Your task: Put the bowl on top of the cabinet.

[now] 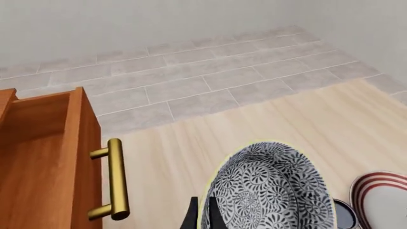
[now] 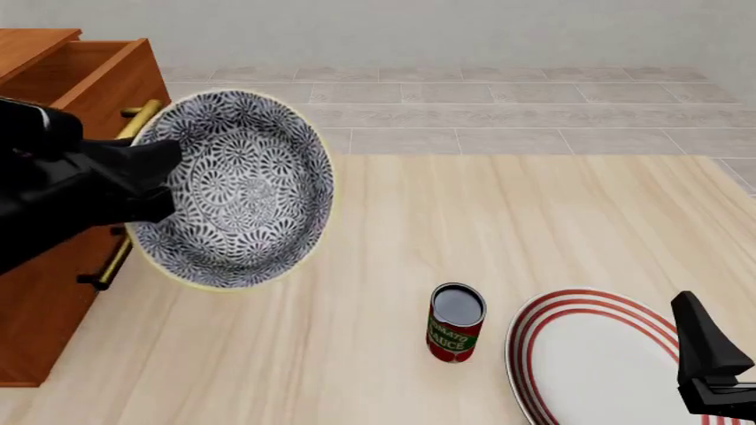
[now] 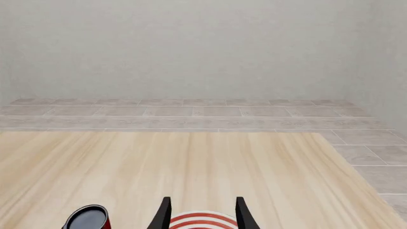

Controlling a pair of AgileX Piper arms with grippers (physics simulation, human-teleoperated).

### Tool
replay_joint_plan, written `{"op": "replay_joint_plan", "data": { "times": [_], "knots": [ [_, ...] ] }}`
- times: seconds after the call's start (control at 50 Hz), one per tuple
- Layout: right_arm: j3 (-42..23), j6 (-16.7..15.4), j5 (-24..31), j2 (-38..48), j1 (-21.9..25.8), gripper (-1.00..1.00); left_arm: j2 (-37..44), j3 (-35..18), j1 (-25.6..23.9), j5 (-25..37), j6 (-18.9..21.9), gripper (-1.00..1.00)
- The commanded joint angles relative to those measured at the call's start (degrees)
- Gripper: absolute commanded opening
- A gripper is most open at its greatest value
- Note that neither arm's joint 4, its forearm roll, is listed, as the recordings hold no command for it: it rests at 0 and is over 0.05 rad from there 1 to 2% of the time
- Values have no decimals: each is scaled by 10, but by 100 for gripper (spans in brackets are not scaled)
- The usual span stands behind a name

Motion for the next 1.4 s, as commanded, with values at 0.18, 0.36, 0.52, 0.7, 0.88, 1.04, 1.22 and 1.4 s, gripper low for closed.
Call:
{"op": "replay_joint_plan", "data": {
  "times": [0.18,0.36,0.52,0.7,0.88,1.04,1.22,1.4],
  "knots": [
    [0,0,0,0,0,100,-43,-50,15,40,26,-100],
    [0,0,0,0,0,100,-46,-64,34,45,25,-100],
    [0,0,0,0,0,100,-44,-76,52,47,20,-100],
    [0,0,0,0,0,100,-35,-94,74,48,9,-100],
    [0,0,0,0,0,100,-29,-115,85,55,-2,-100],
    [0,0,0,0,0,100,-33,-147,98,73,-10,-100],
    [0,0,0,0,0,100,-29,-166,118,80,-17,-100],
    [0,0,0,0,0,100,-22,-174,133,81,-42,-100]
  ]
}}
